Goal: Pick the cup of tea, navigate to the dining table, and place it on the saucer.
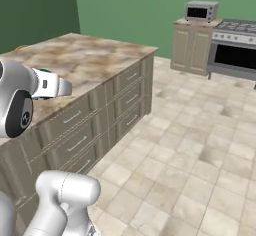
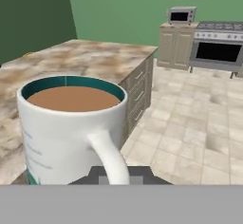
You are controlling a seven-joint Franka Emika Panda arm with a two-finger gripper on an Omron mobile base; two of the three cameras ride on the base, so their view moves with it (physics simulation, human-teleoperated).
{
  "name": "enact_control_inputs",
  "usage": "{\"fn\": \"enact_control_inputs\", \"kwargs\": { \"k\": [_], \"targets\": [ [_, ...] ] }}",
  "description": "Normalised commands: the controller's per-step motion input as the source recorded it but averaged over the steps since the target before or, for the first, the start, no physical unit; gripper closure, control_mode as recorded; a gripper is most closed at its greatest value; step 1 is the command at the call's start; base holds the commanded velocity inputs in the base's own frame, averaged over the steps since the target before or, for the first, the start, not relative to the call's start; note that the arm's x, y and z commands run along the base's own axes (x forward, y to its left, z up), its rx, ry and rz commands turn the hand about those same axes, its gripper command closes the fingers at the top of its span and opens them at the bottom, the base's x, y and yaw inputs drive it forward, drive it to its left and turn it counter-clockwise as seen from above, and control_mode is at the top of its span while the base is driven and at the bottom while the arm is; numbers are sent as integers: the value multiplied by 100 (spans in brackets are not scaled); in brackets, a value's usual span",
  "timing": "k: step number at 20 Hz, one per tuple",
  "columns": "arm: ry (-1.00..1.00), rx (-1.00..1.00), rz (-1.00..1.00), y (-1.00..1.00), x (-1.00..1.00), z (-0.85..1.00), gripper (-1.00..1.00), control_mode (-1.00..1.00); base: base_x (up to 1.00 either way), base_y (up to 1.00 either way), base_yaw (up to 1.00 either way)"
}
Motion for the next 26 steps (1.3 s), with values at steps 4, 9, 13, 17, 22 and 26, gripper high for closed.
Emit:
{"fn": "enact_control_inputs", "kwargs": {
  "k": [4, 9, 13, 17, 22, 26],
  "targets": [
    [0, 0, 0, 0, 0, 0, 100, 100, 100, -23, -10],
    [0, 0, 0, 0, 0, 0, 100, 100, 100, -11, -4],
    [0, 0, 0, 0, 0, 0, 100, 100, 100, -16, -1],
    [0, 0, 0, 0, 0, 0, 100, 100, 96, -44, 1],
    [0, 0, 0, 0, 0, 0, 100, 100, 100, -47, 5],
    [0, 0, 0, 0, 0, 0, 100, 100, 100, -44, 11]
  ]
}}
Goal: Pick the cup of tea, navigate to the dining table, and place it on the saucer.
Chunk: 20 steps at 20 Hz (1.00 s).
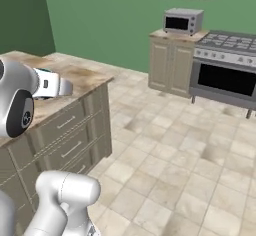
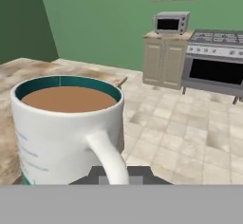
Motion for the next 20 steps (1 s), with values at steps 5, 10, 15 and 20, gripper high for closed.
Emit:
{"fn": "enact_control_inputs", "kwargs": {
  "k": [5, 10, 15, 20],
  "targets": [
    [0, 0, 0, 0, 0, 0, 100, 100, 100, -53, 13],
    [0, 0, 0, 0, 0, 0, 100, 100, 100, -73, 21],
    [0, 0, 0, 0, 0, 0, 100, 100, 100, -83, 30],
    [0, 0, 0, 0, 0, 0, 100, 100, 100, -79, 35]
  ]
}}
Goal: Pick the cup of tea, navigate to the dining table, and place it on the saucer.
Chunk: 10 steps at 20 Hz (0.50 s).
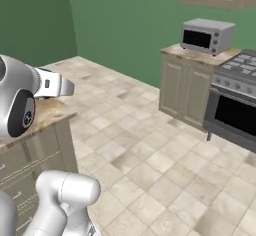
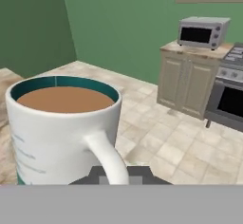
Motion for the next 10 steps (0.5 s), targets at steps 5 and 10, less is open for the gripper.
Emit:
{"fn": "enact_control_inputs", "kwargs": {
  "k": [5, 10],
  "targets": [
    [0, 0, 0, 0, 0, 0, 100, 100, 100, -76, 38],
    [0, 0, 0, 0, 0, 0, 100, 100, 100, -65, 48]
  ]
}}
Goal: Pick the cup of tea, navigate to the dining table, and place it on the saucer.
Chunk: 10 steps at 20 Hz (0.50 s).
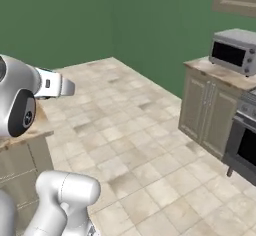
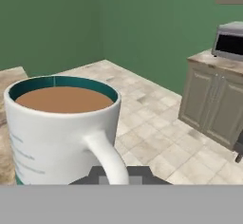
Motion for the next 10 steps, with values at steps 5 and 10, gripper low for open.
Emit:
{"fn": "enact_control_inputs", "kwargs": {
  "k": [5, 10],
  "targets": [
    [0, 0, 0, 0, 0, 0, 100, 100, 100, -61, 56],
    [0, 0, 0, 0, 0, 0, 100, 100, 100, -51, 61]
  ]
}}
